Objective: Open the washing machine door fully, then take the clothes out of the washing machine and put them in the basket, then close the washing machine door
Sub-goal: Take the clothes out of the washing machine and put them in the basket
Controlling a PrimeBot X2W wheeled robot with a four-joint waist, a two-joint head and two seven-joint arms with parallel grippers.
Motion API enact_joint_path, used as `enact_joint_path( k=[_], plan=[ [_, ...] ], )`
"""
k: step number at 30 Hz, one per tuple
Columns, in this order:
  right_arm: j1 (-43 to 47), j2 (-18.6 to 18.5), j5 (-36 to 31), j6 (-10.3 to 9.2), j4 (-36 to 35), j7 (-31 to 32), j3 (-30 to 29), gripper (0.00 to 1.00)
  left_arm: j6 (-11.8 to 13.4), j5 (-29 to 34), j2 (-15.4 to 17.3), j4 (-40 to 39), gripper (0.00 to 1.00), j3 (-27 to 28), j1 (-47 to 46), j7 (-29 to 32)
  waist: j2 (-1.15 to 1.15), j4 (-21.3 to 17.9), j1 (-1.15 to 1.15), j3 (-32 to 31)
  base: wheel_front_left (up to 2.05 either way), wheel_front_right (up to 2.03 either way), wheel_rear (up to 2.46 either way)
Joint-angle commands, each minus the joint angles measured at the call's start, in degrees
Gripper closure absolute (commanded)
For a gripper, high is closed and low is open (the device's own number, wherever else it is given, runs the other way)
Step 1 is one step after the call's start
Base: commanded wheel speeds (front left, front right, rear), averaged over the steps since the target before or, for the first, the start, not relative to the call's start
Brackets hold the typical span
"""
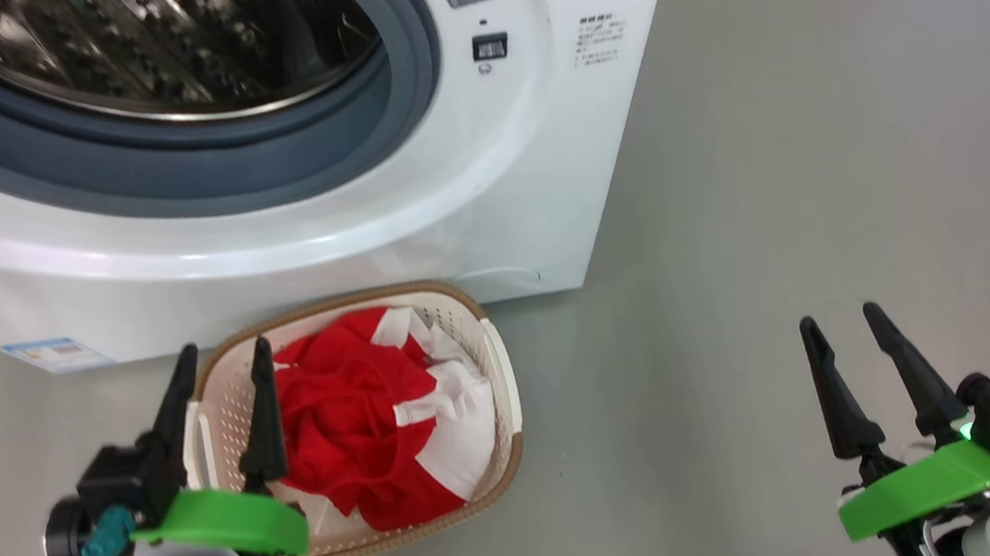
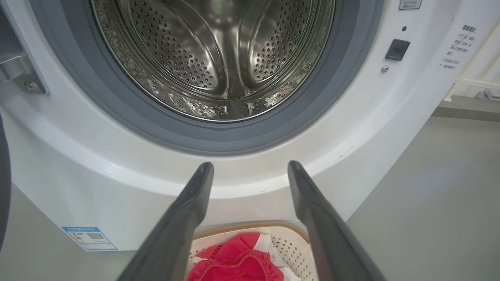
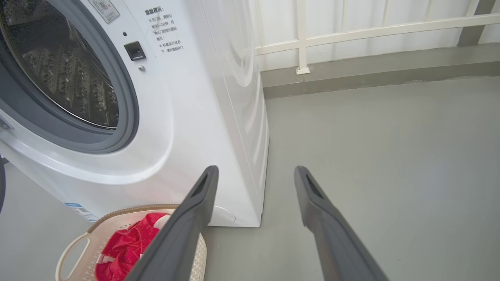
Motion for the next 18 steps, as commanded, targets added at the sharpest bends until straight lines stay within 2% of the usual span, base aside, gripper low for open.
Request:
enact_joint_path(
  k=[1,18],
  plan=[
    [1.4,-0.8,-1.0,0.43,-1.0,-0.4,1.0,0.0,-0.1,0.5,1.4,-2.8,0.0,1.4,2.3,-0.3,0.0,0.4,0.0,-2.3,0.0,0.0,0.0],
    [6.9,-0.9,-1.2,0.43,-0.7,-0.4,0.8,0.0,2.1,0.4,1.4,-11.2,0.0,1.1,14.7,-0.3,0.0,0.3,0.0,-8.6,0.0,0.0,0.0]
  ],
)
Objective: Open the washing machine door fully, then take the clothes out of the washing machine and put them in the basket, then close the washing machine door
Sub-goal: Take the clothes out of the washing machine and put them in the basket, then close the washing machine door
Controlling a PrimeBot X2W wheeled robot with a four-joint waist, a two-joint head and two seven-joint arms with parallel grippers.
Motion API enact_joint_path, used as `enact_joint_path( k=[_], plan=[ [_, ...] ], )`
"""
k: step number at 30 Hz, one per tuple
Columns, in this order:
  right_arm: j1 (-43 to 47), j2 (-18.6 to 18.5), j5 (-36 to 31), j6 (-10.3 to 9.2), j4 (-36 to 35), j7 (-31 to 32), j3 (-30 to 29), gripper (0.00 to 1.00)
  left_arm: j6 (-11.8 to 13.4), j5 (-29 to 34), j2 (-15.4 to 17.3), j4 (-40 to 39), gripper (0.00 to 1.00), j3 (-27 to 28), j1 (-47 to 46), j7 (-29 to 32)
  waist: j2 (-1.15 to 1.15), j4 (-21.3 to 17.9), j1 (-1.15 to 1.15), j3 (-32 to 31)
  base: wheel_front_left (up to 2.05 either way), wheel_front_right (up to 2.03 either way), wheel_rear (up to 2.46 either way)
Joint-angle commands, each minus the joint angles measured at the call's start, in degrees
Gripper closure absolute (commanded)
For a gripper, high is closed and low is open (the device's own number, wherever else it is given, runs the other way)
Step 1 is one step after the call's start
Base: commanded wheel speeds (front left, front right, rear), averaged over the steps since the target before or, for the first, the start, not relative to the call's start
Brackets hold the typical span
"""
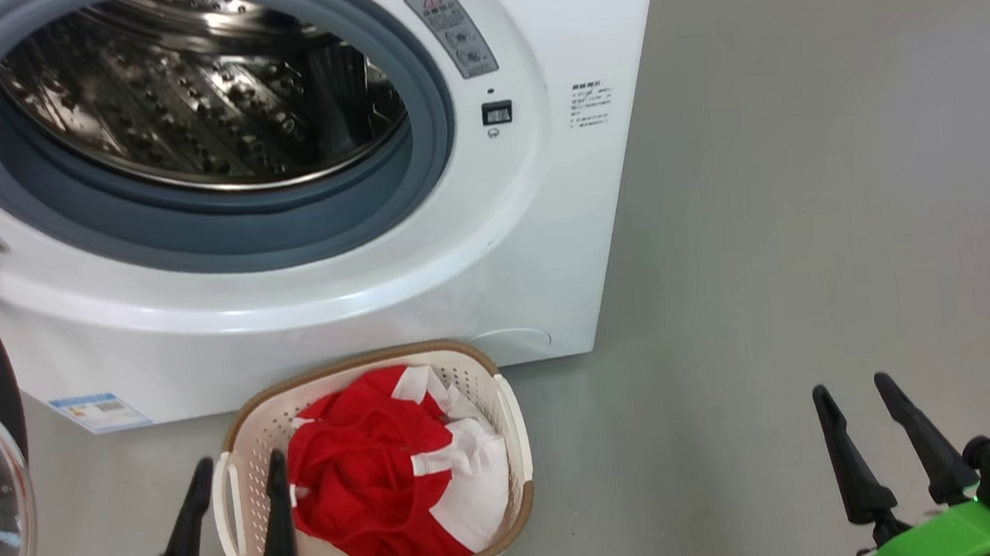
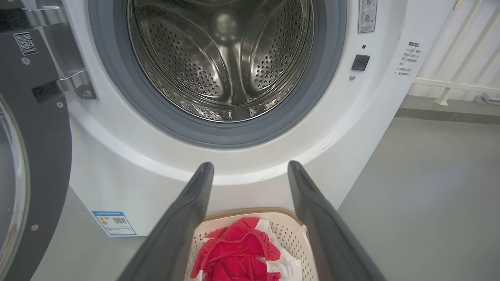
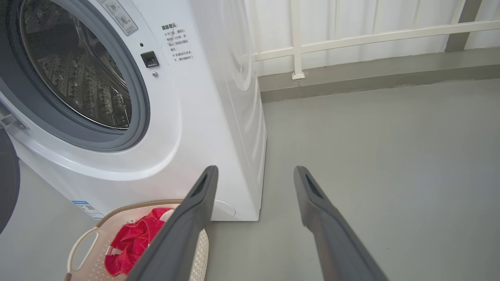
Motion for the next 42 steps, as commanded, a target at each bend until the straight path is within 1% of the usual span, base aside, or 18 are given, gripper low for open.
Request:
enact_joint_path(
  k=[1,10,14,28,34,42],
  plan=[
    [0.5,-0.9,-1.0,0.43,-1.2,-0.4,1.3,0.0,0.6,0.3,0.9,-2.2,0.0,2.0,0.7,-0.3,0.0,-0.2,0.0,-0.9,0.0,0.0,0.0],
    [2.5,-0.7,-1.1,0.43,-1.7,-0.4,0.3,0.0,1.9,-0.6,0.9,-5.7,0.0,2.1,5.0,-0.3,0.0,-0.4,0.0,-2.0,0.0,0.0,0.0],
    [2.5,-0.6,-1.2,0.43,-1.7,-0.4,0.3,0.0,2.4,-0.7,0.9,-6.1,0.0,1.9,5.1,-0.3,0.0,-0.6,0.0,-2.0,0.0,0.0,0.0],
    [1.8,-0.3,-1.2,0.43,-1.7,-0.4,0.3,0.0,2.5,-0.6,0.9,-6.3,0.0,1.7,4.1,-0.3,0.0,-0.8,0.0,-1.2,-0.05,0.05,0.0],
    [1.4,-0.3,-1.1,0.43,-1.8,-0.4,0.3,0.0,2.6,-0.6,0.9,-6.0,0.0,1.5,3.6,-0.3,0.0,-0.6,0.0,-0.8,-0.75,0.75,0.0],
    [1.0,-0.2,-1.1,0.43,-1.8,-0.4,0.2,0.0,2.7,-0.6,0.9,-6.1,0.0,1.4,3.0,-0.3,0.0,-0.4,0.0,-0.3,-1.27,1.27,0.0]
  ],
)
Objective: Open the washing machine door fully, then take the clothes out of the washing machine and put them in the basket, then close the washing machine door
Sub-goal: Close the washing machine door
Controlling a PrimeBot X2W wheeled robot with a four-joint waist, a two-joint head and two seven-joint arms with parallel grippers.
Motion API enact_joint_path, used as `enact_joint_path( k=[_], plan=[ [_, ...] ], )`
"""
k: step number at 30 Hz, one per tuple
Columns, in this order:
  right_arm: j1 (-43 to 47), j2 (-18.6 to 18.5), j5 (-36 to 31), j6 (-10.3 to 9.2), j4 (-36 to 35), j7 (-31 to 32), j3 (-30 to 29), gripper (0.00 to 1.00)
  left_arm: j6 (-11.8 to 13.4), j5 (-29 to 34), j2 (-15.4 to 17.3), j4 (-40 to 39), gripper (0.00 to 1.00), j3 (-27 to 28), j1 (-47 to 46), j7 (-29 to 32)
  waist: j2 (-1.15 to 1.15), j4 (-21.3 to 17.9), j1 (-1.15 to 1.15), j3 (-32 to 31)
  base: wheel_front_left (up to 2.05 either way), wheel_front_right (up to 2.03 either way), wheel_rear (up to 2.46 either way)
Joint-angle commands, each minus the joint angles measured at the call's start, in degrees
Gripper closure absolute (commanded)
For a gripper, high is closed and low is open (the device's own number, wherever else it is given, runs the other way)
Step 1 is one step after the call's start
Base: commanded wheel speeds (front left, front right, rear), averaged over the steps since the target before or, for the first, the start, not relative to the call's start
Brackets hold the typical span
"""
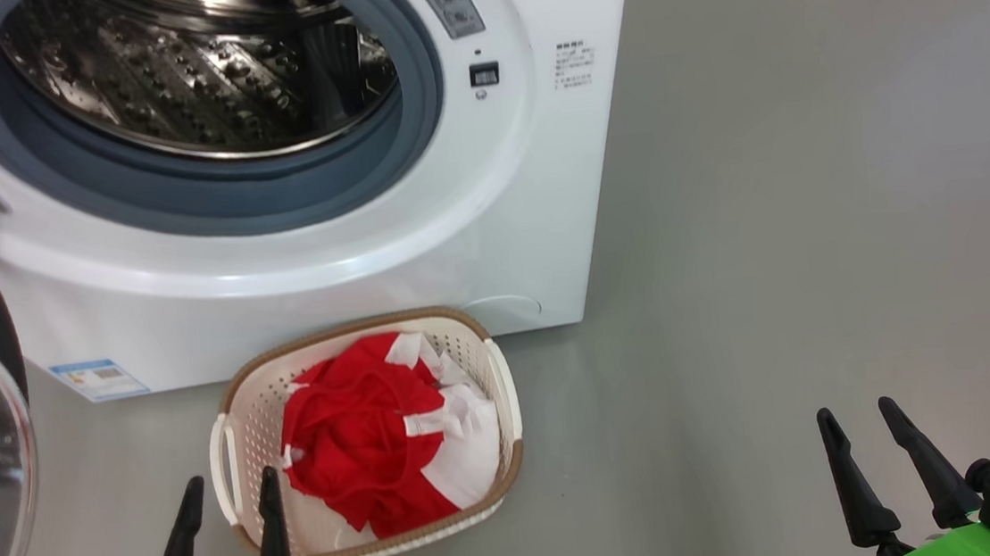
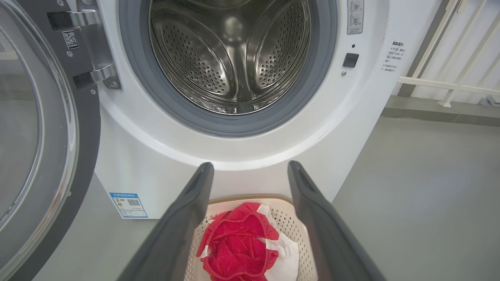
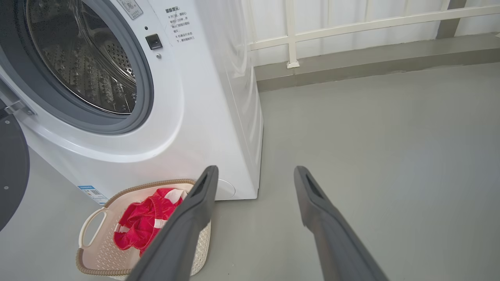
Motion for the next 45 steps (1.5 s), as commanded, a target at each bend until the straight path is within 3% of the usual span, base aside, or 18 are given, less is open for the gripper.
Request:
enact_joint_path(
  k=[1,26,35,45],
  plan=[
    [-1.8,-0.9,-0.8,0.43,-1.3,-0.4,0.9,0.0,0.3,0.0,0.6,-1.4,0.0,1.6,-1.6,-0.3,0.0,0.0,0.0,0.0,-1.27,1.27,0.0],
    [-2.3,-0.9,-0.9,0.43,-1.5,-0.4,0.8,0.0,0.0,-1.2,0.6,-1.7,0.0,0.7,-2.5,-0.3,0.0,1.2,0.0,0.5,-0.26,0.26,0.0],
    [-1.8,-1.6,-0.9,0.43,-1.3,-0.4,1.6,0.0,1.1,-2.9,0.6,-1.0,0.0,-1.1,-2.7,-0.3,0.0,5.9,0.0,0.3,0.0,0.0,0.0],
    [-1.3,-3.2,-0.9,0.43,-1.3,-0.4,2.9,0.0,3.1,-5.2,0.6,-0.9,0.0,-3.2,-1.2,-0.3,0.0,14.9,0.0,-0.9,0.0,0.0,0.0]
  ],
)
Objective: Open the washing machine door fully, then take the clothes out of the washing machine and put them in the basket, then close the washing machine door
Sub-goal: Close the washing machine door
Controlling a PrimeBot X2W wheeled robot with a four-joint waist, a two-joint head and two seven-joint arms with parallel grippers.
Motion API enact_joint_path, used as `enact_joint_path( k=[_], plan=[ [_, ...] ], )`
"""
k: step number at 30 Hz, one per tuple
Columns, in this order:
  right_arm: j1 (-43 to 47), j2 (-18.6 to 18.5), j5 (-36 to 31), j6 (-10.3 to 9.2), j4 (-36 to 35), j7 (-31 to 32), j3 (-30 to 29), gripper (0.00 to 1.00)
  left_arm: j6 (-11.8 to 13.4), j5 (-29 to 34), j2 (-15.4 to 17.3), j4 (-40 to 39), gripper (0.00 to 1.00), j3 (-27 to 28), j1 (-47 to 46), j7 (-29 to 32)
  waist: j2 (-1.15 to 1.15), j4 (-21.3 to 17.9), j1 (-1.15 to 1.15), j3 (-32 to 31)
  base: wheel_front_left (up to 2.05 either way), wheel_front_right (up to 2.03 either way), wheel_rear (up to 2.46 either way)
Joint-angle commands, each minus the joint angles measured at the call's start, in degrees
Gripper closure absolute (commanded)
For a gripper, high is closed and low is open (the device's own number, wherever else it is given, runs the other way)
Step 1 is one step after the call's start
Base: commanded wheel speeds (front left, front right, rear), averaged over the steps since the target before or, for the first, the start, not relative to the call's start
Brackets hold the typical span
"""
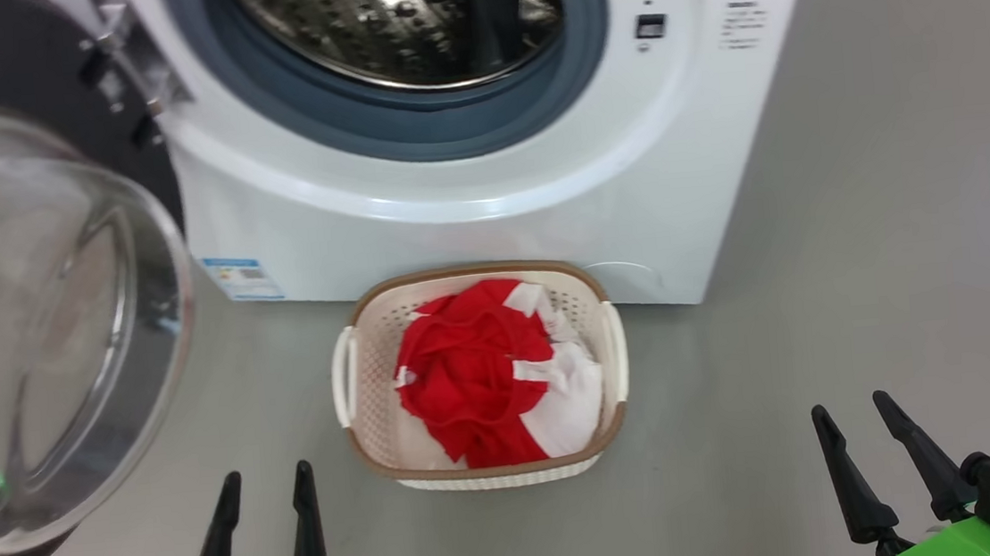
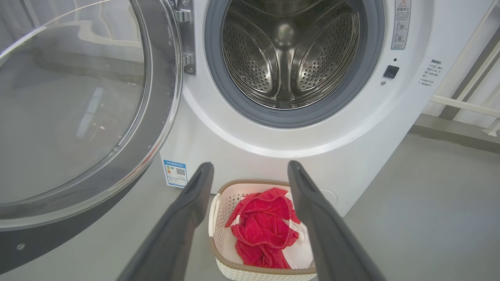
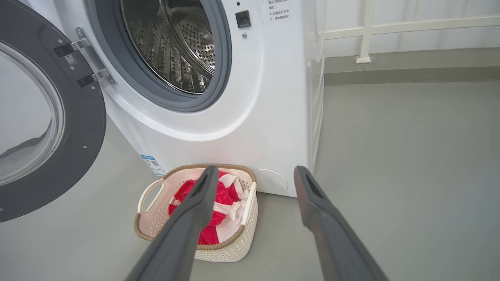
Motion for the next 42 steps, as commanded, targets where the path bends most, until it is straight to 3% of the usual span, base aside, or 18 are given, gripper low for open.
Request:
enact_joint_path(
  k=[1,12,21,42],
  plan=[
    [-0.4,-1.4,-0.9,0.43,-1.3,-0.4,1.3,0.0,0.5,-0.5,0.6,-1.3,0.0,1.2,0.1,-0.3,0.0,4.6,0.0,-1.0,0.0,0.0,0.0],
    [1.3,-2.4,-1.0,0.43,-1.3,-0.4,1.8,0.0,1.5,-1.9,0.6,-1.3,0.0,-0.5,2.3,-0.3,0.0,15.0,0.0,-2.5,0.0,0.0,0.0],
    [2.3,-1.9,-1.2,0.43,-1.4,-0.4,2.3,0.0,2.0,-3.3,0.6,-1.5,0.0,-1.7,3.6,-0.3,0.0,20.9,0.0,-3.8,0.0,0.0,0.0],
    [1.5,-1.8,-0.9,0.43,-0.8,-0.4,4.2,0.0,2.5,-5.9,0.6,-2.9,0.0,-0.6,4.3,-0.3,0.0,21.5,0.0,-4.0,0.0,0.0,0.0]
  ],
)
